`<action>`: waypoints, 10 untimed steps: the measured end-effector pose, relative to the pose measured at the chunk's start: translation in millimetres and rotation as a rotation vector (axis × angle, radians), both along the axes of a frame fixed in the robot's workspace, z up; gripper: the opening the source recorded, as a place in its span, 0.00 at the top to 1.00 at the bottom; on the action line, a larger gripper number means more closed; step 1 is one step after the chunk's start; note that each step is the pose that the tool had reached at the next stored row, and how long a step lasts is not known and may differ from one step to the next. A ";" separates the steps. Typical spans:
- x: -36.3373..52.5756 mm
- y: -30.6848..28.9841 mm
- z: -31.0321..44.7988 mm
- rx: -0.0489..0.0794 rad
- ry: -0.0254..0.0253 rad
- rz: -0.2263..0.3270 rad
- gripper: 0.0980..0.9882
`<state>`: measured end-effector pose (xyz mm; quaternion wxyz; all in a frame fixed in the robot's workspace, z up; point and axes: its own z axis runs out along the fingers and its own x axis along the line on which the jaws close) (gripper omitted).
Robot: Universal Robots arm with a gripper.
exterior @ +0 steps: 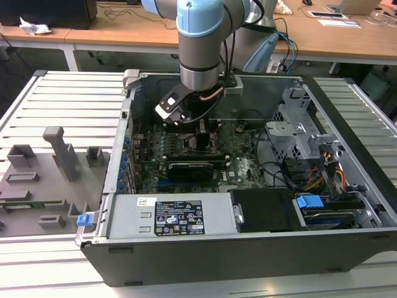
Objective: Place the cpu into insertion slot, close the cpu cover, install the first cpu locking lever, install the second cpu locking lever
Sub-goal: 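Place the cpu into insertion slot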
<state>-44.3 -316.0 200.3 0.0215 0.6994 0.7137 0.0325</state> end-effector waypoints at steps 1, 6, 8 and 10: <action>0.0 0.0 1.4 0.000 0.0000 0.000 0.42; 0.0 -1.4 10.4 0.000 -0.0001 0.000 0.44; 0.0 -2.2 11.1 -0.001 0.0001 0.000 0.51; 0.7 -2.4 11.5 -0.001 0.0025 0.000 0.65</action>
